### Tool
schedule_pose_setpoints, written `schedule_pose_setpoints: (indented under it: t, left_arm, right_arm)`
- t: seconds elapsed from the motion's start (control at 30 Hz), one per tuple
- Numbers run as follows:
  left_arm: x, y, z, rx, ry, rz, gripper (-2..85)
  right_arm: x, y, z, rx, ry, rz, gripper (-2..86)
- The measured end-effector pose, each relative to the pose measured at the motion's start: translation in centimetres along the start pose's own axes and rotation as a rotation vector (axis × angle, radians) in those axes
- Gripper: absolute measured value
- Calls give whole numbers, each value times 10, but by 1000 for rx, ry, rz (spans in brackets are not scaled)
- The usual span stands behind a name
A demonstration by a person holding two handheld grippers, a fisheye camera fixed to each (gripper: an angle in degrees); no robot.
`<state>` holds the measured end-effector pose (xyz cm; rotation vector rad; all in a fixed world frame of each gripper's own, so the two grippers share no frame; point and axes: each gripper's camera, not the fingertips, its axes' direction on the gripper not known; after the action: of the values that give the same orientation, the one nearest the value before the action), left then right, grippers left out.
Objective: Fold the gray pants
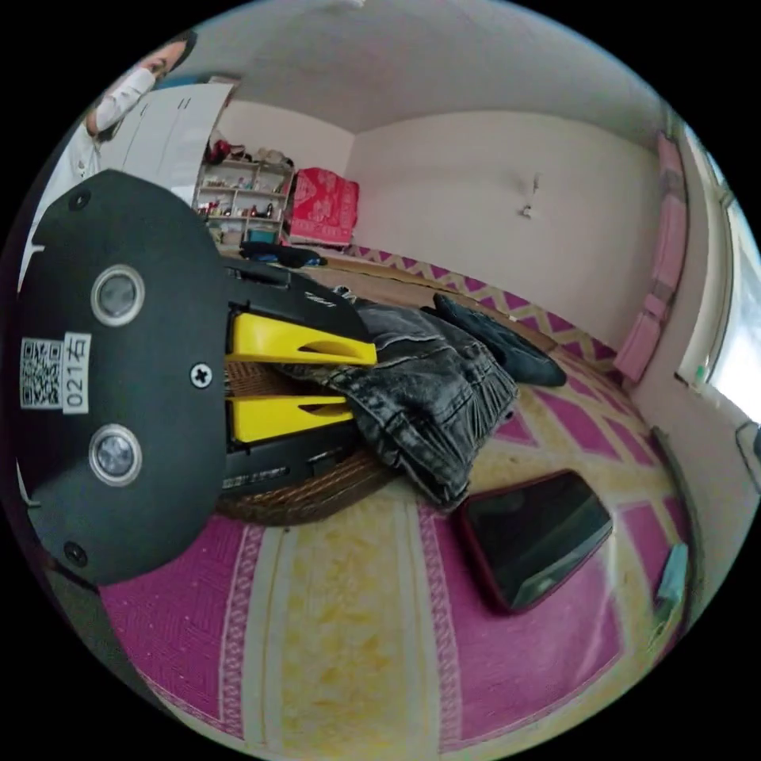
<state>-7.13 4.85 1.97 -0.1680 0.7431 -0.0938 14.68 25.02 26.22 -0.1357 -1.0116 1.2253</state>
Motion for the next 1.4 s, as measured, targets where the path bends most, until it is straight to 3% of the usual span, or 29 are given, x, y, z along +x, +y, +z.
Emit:
schedule_pose_setpoints:
  t: [0.13, 0.3, 0.43, 0.53, 0.67, 0.93, 1.07, 1.27, 1.4]
  left_arm:
    - [-1, 0, 2, 9, 45, -22, -9]
    - [43, 4, -16, 131, 162, 97, -9]
    - [114, -5, -12, 131, 248, 297, -2]
    - [165, -13, 3, 102, 270, 455, 24]
    - [232, -27, 26, 73, 279, 629, 68]
    - [306, -46, 81, -52, 130, 760, 108]
    - [306, -55, 85, -41, 72, 719, 76]
    - [280, -78, 63, -10, 188, 656, 12]
    - [211, -108, -13, 153, 246, 526, 3]
  right_arm:
    - [-28, 33, -32, 145, 32, -2, 68]
    - [-142, 77, 23, 51, 185, -404, 77]
    - [-221, 127, 62, 116, 320, -666, 66]
    - [-257, 141, 113, -64, 255, -750, 58]
    - [-264, 154, 197, -191, 552, -856, 65]
    - [-268, 158, 233, -234, 619, -787, 46]
    - [-276, 159, 238, -228, 613, -767, 21]
    - [-287, 160, 243, -226, 611, -759, 7]
    - [-292, 158, 244, -228, 599, -745, 1]
